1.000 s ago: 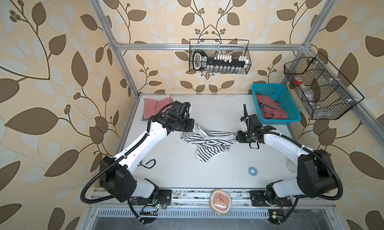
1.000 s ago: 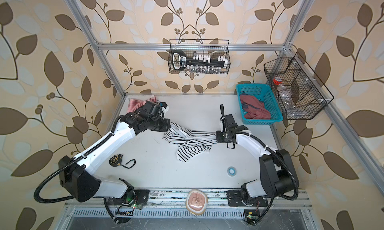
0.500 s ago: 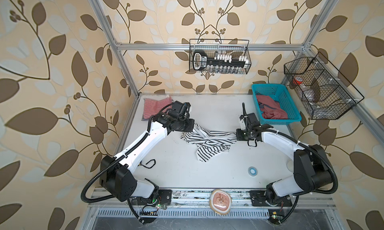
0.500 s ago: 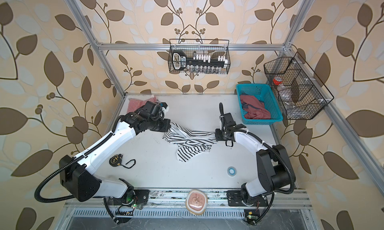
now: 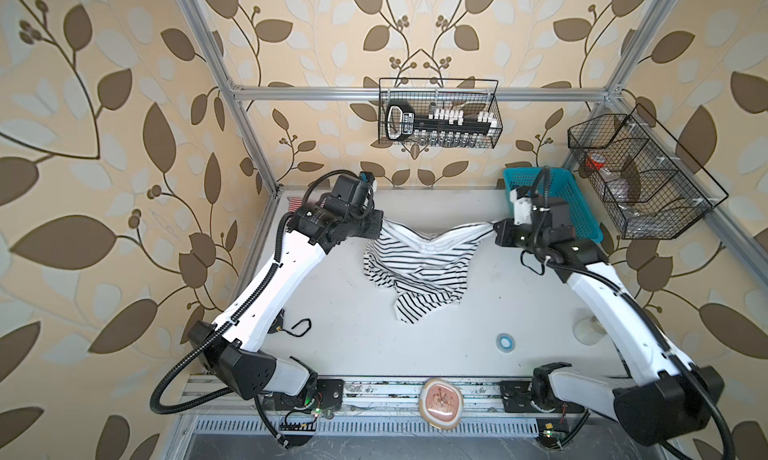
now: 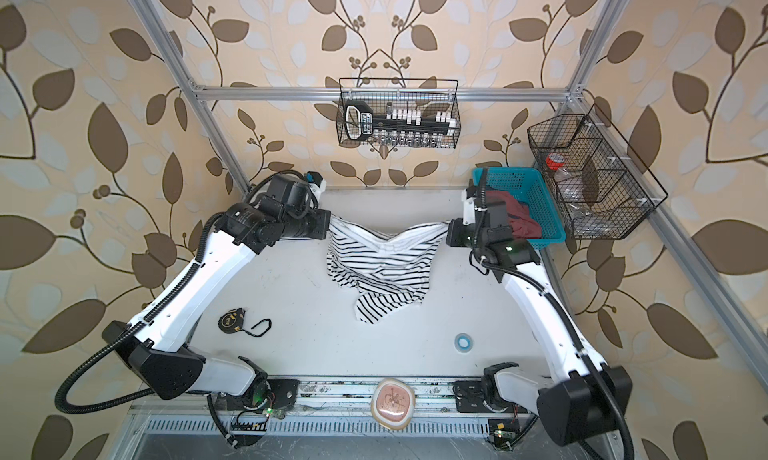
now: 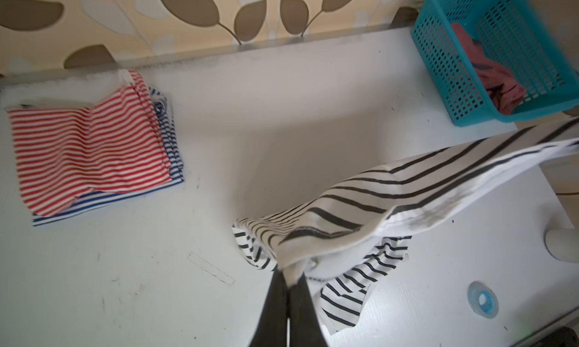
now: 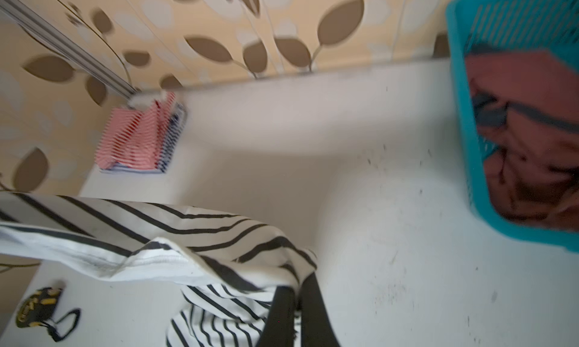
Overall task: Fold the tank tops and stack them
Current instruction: 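Lift the tank top high with both grippers, shaking it out to hang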
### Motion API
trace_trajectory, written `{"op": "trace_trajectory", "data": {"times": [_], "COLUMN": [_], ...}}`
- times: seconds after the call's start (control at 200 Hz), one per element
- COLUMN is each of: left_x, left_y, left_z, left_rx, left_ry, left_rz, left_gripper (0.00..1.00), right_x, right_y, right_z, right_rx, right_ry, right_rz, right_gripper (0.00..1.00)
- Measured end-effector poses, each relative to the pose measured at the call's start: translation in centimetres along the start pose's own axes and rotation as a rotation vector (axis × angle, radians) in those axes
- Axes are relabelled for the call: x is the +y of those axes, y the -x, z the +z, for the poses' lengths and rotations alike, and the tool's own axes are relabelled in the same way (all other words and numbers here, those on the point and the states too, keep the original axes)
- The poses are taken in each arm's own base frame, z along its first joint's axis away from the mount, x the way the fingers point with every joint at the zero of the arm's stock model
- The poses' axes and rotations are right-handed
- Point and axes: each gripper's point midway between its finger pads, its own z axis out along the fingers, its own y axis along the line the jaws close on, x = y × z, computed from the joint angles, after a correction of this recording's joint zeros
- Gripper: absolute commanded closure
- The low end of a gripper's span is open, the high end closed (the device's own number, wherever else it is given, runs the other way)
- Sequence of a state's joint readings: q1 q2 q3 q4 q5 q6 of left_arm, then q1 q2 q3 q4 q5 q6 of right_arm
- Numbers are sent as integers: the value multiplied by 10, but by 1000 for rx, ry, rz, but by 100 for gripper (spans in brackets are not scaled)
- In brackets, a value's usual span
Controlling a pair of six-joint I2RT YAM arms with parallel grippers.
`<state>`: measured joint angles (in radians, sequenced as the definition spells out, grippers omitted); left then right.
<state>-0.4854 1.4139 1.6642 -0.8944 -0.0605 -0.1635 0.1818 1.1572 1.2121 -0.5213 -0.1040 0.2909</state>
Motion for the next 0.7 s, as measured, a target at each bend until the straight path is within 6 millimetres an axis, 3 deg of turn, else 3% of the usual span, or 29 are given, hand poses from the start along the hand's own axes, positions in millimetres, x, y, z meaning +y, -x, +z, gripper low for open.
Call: {"op": "trace_trajectory", "data": {"times": [0.15, 0.29, 0.515, 0.605, 0.7], "left_x": [-2, -4, -6, -9, -12], "left_y": [42, 71, 89, 93, 96], "left_z": [-46, -99, -180, -203, -214], "left_rx": [-147, -293, -493, -543, -568], "left_ry": [2, -17, -69, -99, -119], "left_rz": [34, 54, 52, 62, 77], "left_gripper": [100, 100, 100, 100, 100], "right_x": [22, 34, 50, 51, 55], "right_y": [73, 112, 136, 141, 140], "right_z": [-74, -116, -148, -153, -158], "right_rx": [-241, -362, -425, -430, -430], "right_ry": [81, 144, 252, 275, 295], "right_rz": [-13, -15, -9, 0, 1], "right_gripper": [100, 100, 100, 100, 100]}}
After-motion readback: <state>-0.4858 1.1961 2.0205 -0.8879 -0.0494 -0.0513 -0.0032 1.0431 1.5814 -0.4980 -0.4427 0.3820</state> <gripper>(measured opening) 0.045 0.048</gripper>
